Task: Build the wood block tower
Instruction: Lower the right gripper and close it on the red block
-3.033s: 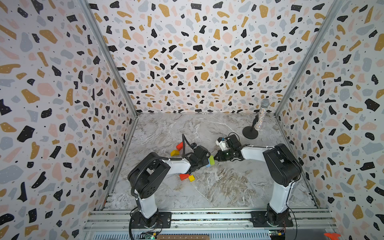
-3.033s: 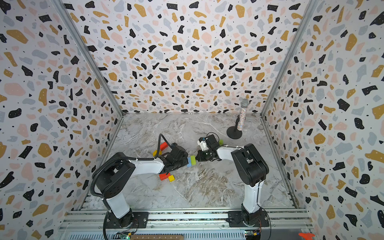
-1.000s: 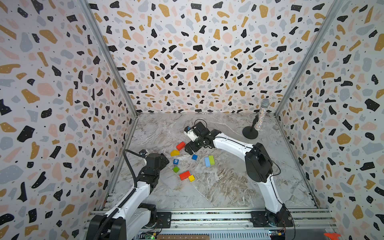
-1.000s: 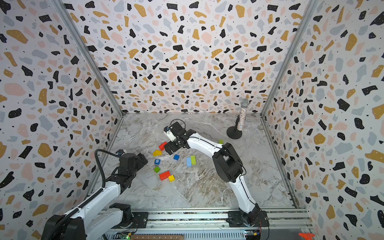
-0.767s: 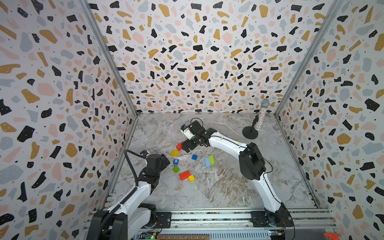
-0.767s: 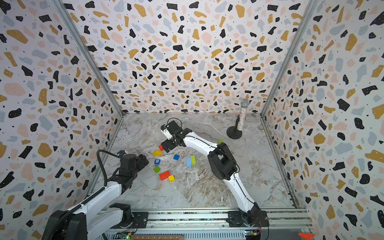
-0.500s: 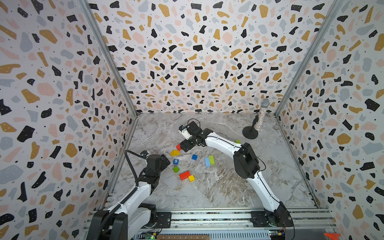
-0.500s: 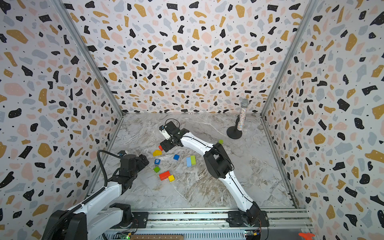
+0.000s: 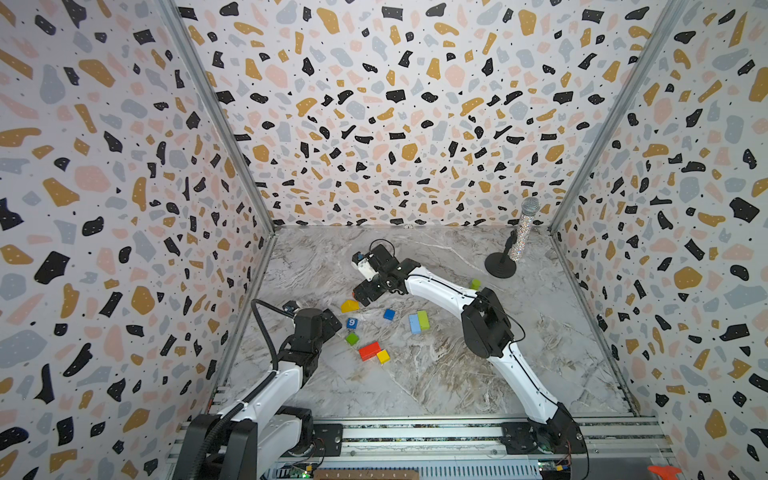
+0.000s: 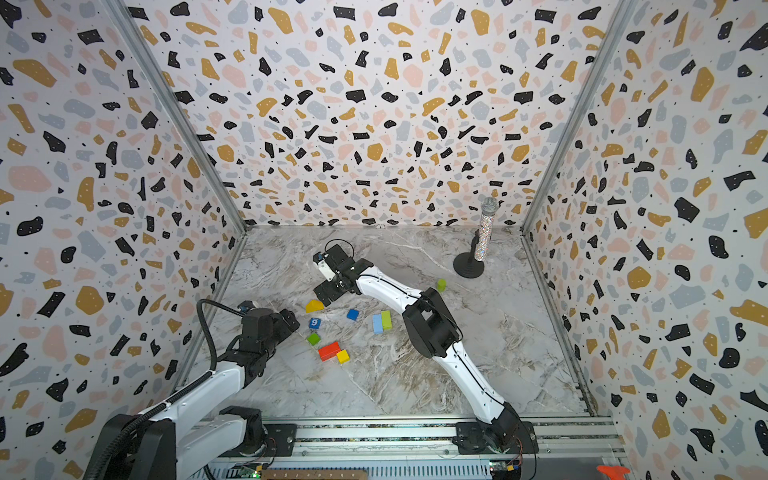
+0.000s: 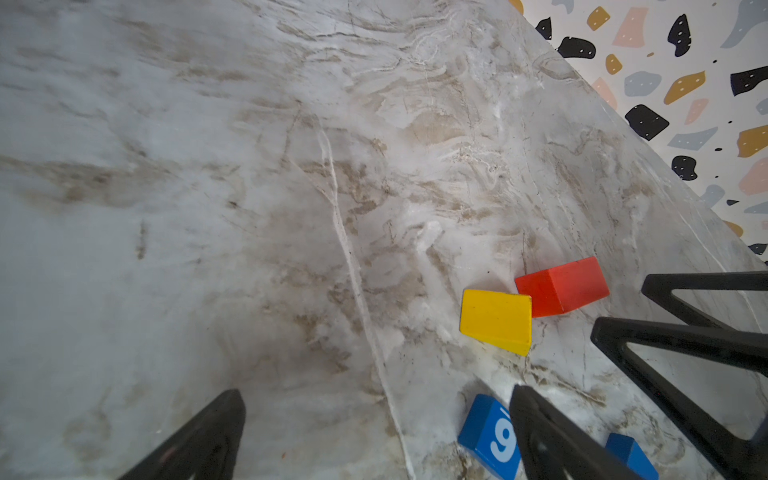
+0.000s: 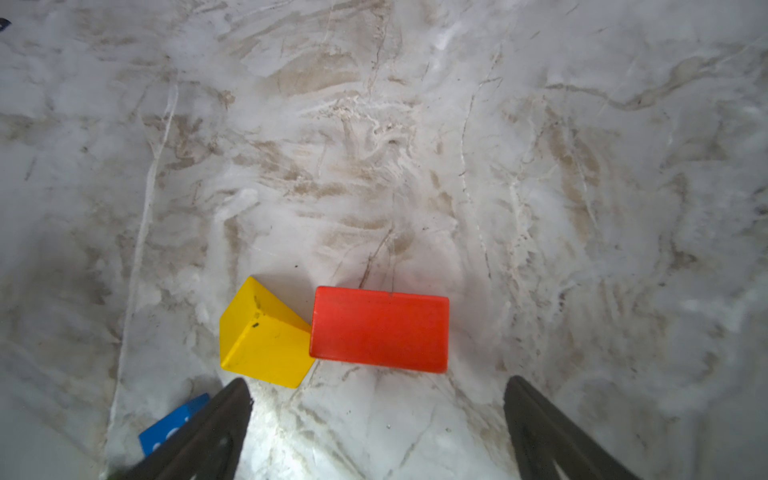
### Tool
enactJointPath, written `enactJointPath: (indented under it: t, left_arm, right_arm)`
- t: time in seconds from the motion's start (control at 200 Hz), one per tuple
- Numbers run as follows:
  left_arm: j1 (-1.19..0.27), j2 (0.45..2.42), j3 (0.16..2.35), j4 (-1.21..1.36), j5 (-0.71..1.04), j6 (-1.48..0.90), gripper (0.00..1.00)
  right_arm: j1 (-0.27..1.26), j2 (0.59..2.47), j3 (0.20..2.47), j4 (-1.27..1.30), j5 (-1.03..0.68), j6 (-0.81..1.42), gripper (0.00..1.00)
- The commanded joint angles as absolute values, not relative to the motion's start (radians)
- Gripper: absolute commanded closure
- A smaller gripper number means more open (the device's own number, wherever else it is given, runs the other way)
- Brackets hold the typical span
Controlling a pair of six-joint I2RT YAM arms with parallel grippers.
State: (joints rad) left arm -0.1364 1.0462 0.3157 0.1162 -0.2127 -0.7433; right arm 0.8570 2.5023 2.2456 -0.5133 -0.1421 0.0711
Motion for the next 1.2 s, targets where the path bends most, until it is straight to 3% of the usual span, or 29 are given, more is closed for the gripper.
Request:
enactJointPath:
  t: [0.0,0.31,0.851,0.936,1.086,1.196]
  left_arm:
    - [-0.13,1.045,0.313,0.147,-0.201,-0.732,0.0]
    - [-0.131,1.044,0.314,0.146,-0.196,-0.731,0.0]
    - [-0.129,1.049,0.312,0.149,-0.196,-0.731,0.0]
    - [-0.129,1.049,0.311,0.149,-0.196,-0.731,0.0]
    - [-0.129,1.049,0.311,0.15,-0.196,-0.731,0.0]
    - [-0.129,1.049,0.31,0.149,-0.196,-0.733,0.0]
  right_arm:
    - [0.862,2.523,2.29,-0.521,-0.134,0.093,0.04]
    - [0.862,2.56,2.321,-0.496,-0.136,0.115,0.1]
    - [0.862,2.58,2.338,-0.48,-0.123,0.128,0.36]
    - [0.862,2.577,2.339,-0.484,-0.119,0.127,0.36]
    - [0.864,2.577,2.339,-0.483,-0.115,0.128,0.19]
    - [0.864,2.582,2.339,-0.48,-0.107,0.134,0.16]
